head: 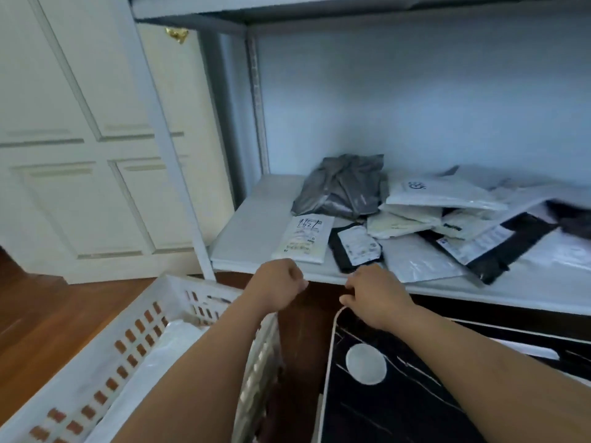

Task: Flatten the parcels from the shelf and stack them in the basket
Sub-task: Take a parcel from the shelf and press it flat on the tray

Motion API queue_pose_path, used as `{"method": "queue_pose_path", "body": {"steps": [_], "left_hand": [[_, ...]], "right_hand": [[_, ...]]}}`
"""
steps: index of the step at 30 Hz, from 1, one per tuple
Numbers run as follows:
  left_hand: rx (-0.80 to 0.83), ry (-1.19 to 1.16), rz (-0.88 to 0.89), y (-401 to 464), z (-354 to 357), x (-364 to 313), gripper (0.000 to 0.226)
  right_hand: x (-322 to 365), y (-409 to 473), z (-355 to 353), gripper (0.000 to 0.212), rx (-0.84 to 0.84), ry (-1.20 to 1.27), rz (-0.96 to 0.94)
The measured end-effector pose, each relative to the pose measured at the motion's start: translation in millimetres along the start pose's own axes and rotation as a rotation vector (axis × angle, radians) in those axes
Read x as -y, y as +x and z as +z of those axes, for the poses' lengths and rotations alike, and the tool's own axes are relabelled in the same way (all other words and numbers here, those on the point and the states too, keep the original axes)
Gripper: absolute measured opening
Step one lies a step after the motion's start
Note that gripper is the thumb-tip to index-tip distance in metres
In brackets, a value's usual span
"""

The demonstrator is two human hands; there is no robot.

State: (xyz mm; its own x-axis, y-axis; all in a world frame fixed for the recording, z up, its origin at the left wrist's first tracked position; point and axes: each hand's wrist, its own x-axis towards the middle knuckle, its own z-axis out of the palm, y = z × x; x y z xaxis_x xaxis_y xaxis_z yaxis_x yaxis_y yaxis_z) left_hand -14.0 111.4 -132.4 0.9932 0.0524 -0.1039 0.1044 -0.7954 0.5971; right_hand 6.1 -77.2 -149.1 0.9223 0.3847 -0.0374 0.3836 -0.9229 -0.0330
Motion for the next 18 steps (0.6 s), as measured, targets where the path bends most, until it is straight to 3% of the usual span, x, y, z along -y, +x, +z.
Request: {"method": "queue_pose_path", "body": {"steps": [6, 9, 13, 18], "left_hand": [[0.066, -0.016, 0.069, 32.2, 52.1, -54.8, 0.017], [0.008, -0.035, 0.081, 57.8, 66.7, -83.5, 0.027], [-0.08, -0.505, -0.02, 91.4, 67.5, -125.6, 0.041], [-0.009, -1.034, -0.111, 134.0, 67.3, -175.0, 0.037]], "right_hand": [[-90.6, -20.9, 4.4, 0.04, -0.1, -0.022, 0.144], [-134.7, -18.2, -2.6, 0.033, -0.293, -0.084, 0.222], [-178.3, 2.0, -25.5, 0.033, -0.473, -0.058, 0.324], [-218.0, 24.7, -35.2, 0.026, -0.575, -0.024, 0.394]]}}
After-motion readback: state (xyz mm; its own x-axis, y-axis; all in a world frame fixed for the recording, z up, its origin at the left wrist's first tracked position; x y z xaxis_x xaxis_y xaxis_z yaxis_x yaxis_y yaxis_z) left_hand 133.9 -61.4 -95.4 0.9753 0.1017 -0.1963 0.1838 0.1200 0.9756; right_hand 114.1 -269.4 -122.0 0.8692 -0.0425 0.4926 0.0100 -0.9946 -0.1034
